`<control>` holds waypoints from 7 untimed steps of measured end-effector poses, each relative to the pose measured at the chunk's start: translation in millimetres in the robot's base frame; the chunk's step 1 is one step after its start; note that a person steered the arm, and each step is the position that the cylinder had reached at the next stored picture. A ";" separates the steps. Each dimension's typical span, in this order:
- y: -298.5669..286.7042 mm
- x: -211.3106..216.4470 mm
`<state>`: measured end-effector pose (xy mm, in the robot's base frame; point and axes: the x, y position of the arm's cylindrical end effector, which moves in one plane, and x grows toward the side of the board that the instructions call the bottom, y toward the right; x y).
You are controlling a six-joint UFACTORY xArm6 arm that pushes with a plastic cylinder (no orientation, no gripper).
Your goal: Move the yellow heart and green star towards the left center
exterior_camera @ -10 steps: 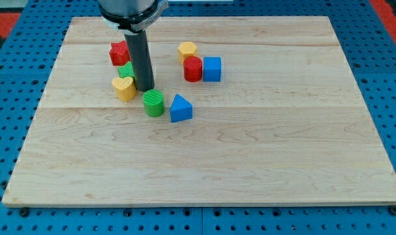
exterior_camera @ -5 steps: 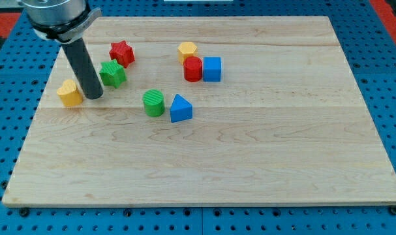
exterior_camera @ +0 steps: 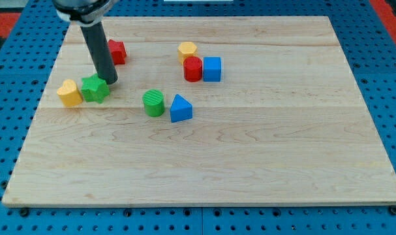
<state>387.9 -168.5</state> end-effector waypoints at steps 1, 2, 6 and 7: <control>73.6 17.8; 131.7 28.0; 115.8 101.4; 41.0 98.4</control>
